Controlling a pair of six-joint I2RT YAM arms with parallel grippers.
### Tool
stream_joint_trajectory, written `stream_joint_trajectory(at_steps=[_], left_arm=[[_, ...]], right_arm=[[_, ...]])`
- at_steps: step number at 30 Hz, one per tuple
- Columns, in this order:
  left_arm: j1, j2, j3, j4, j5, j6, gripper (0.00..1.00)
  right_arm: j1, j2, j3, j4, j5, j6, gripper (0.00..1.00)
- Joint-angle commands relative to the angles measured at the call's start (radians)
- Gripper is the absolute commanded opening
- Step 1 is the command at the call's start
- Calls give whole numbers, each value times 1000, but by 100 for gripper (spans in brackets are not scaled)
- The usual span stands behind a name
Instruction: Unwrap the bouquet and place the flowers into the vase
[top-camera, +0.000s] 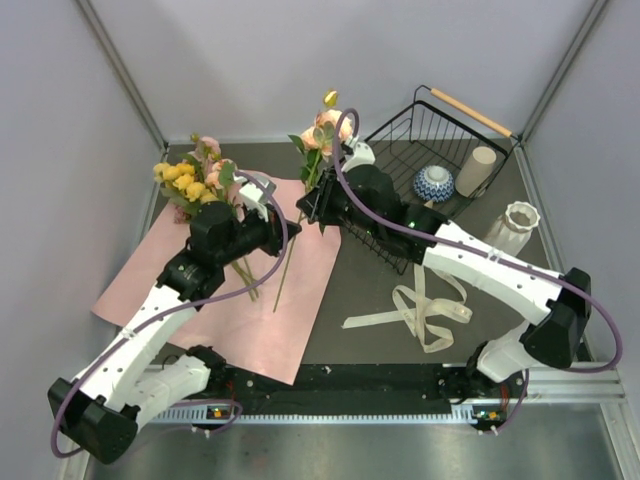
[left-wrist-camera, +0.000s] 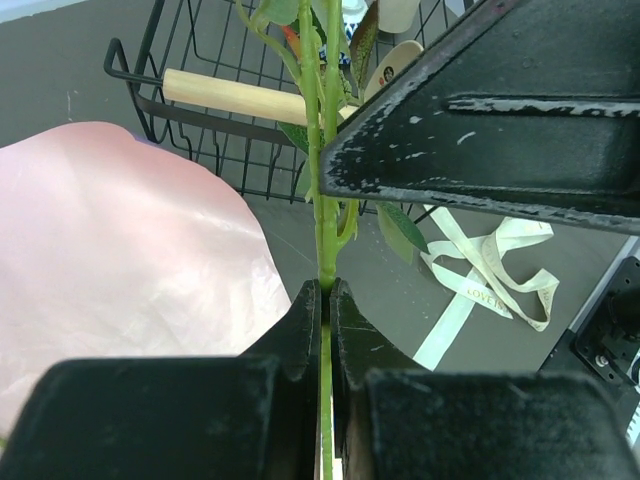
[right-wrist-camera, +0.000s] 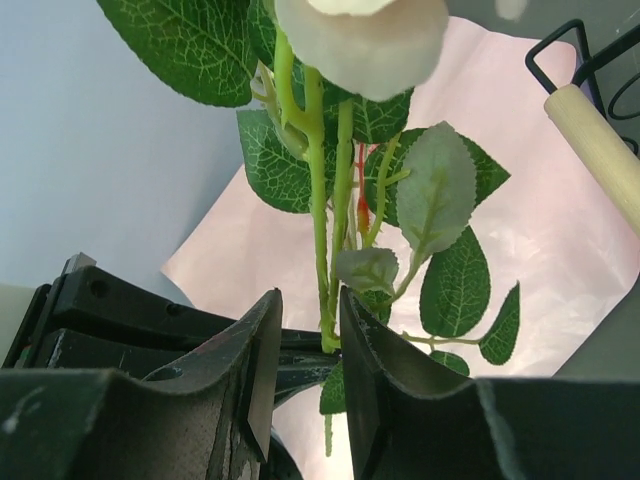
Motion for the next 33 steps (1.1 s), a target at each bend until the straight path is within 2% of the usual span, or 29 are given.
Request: stream_joint_trajectory(at_steps=[1, 9, 11, 12, 13, 15, 17, 18, 20, 21, 23, 26, 28, 33], left_arm=[[-12, 4, 30, 38, 6, 24, 0], [-35, -2, 29, 32, -17, 41, 0], [-39, 2, 30, 31, -19, 42, 0], [-39, 7, 32, 26, -17, 44, 0], [-41, 9, 36, 23, -17, 45, 0], [-41, 15, 45, 0, -7, 49, 1], [-42, 18, 64, -21, 7, 50, 21], [-42, 6, 68, -31, 16, 50, 42], [-41, -19, 65, -20, 36, 41, 57], [-41, -49, 55, 6, 39, 32, 67], [-41, -74, 64, 5, 41, 18, 73], [-39, -77, 110, -26, 66, 15, 75], [-39, -54, 150, -46, 66, 21, 76], [-39, 18, 202, -72, 59, 53, 76]], right_arm=[[3, 29, 64, 13, 20, 9, 31], [-1, 38, 58, 17, 35, 6, 28], [-1, 32, 53, 22, 37, 0, 21], [-1, 28, 50, 23, 42, -3, 15], [-1, 25, 44, 28, 43, -13, 3], [-1, 5, 37, 32, 58, -39, 0], [-3, -21, 17, 48, 87, -103, 0], [-6, -59, 6, 63, 91, -140, 0], [-7, -119, -35, 116, 116, -281, 0], [-7, -194, -54, 135, 129, -330, 0], [-7, -273, -107, 173, 158, -494, 0], [-7, -441, -132, 163, 231, -660, 0], [-7, -547, -117, 143, 273, -759, 0], [-7, -695, -37, 135, 485, -957, 0]])
